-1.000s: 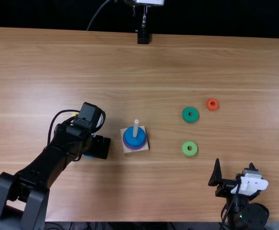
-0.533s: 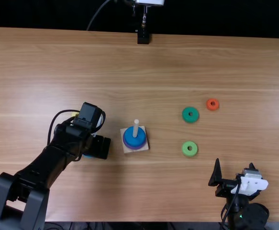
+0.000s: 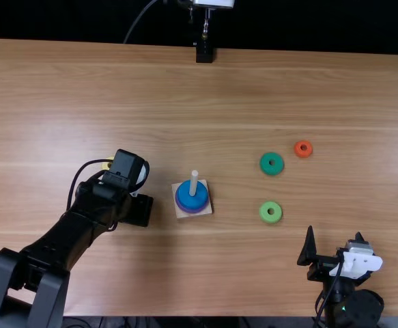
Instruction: Build the Hanoi tower: stack the rings onto the peg from bottom to top in this color order: purple, dark blue, light blue, dark green, light green, yellow, orange.
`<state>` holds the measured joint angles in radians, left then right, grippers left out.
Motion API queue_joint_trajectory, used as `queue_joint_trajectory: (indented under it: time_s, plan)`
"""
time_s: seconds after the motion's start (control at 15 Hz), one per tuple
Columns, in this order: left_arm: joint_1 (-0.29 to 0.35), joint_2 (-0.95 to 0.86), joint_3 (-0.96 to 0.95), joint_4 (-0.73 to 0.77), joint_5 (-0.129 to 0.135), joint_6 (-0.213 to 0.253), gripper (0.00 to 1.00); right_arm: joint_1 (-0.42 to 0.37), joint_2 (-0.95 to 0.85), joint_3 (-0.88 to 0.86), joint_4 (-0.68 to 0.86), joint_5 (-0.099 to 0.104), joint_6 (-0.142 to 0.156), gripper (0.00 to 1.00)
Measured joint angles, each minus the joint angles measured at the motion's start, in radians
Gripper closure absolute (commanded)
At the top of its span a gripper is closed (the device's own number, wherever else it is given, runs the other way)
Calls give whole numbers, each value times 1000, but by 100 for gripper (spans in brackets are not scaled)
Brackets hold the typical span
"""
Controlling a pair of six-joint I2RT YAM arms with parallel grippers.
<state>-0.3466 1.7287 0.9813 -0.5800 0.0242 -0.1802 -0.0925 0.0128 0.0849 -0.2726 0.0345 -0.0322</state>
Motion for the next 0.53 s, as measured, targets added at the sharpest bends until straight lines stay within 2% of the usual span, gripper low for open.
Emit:
queue_joint_trajectory:
  time_s: [0.27,0.53]
  plan:
    - [0,-13,1,-53,19,0,100,0,0,0,0,0,0,0]
    - [14,-36,229,-323,36,0,100,0,0,0,0,0,0,0]
